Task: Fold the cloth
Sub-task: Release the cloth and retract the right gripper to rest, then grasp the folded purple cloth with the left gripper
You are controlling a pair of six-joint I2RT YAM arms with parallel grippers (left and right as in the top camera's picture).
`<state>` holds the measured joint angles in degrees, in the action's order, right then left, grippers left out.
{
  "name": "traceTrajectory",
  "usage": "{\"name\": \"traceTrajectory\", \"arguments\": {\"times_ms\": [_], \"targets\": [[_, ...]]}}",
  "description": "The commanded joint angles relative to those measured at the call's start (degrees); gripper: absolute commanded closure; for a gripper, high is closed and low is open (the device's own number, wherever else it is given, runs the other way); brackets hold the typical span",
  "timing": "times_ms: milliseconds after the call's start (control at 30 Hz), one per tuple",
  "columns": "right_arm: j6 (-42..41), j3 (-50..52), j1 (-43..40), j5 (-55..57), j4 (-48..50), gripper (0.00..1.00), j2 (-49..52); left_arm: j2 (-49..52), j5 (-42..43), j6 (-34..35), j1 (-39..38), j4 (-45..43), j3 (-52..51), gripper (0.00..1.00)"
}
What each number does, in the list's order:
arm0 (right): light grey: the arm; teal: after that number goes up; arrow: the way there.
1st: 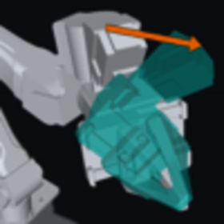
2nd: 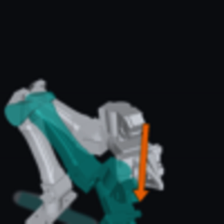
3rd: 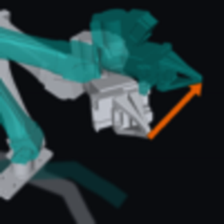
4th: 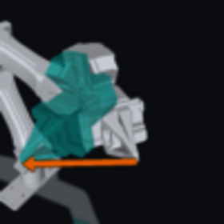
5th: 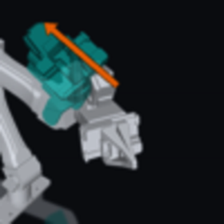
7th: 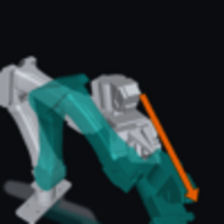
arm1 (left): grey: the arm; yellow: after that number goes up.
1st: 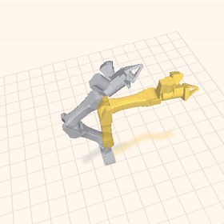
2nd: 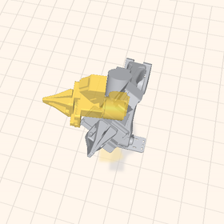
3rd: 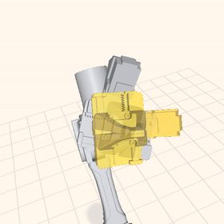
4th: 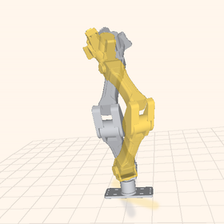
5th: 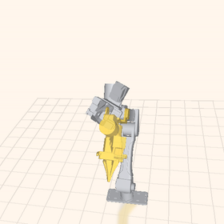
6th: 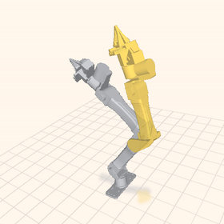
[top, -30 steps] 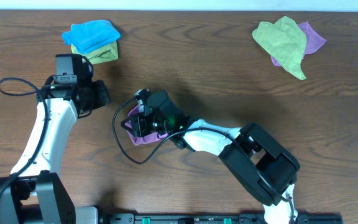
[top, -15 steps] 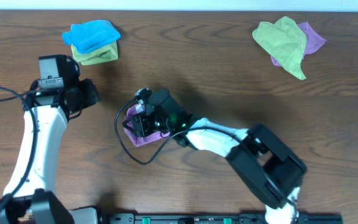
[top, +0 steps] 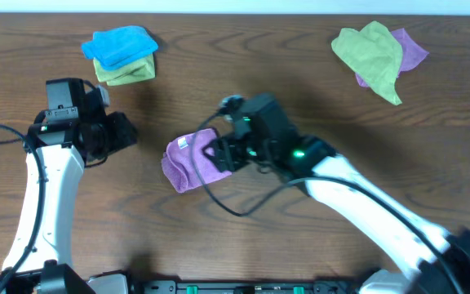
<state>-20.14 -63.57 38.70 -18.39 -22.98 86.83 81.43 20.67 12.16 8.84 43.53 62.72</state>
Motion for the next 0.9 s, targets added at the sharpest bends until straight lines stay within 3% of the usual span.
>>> {"name": "traceTrajectory", "arguments": {"times_ms": [0, 200, 433, 567, 733, 867], "targets": [[7.3, 0.2, -2.9, 5.0, -6.7, 0.25, -7.5, -0.5, 3.2, 0.1, 0.3, 2.2, 0.6, 0.5], [10.6, 11.0, -12.3, 4.9, -13.5, 0.01, -26.3, -0.5, 10.1, 4.9, 0.2, 0.7, -7.6, 0.48], [9.4, 25.9, -23.1, 4.4, -16.3, 0.01, -47.7, -0.5, 18.1, 11.9, 0.2, -6.6, -16.5, 0.46], [6.6, 30.8, -28.0, 4.5, -19.0, 0.01, -56.0, -0.5, 19.9, 16.9, 0.2, -10.4, -20.2, 0.4], [2.3, 34.6, -32.1, 4.4, -19.7, 0.01, -60.0, -0.5, 20.1, 21.1, 0.1, -14.6, -24.9, 0.31], [1.3, 35.3, -33.5, 4.5, -19.6, 0.01, -60.1, -0.5, 21.5, 23.1, 0.1, -20.3, -30.0, 0.16]]}}
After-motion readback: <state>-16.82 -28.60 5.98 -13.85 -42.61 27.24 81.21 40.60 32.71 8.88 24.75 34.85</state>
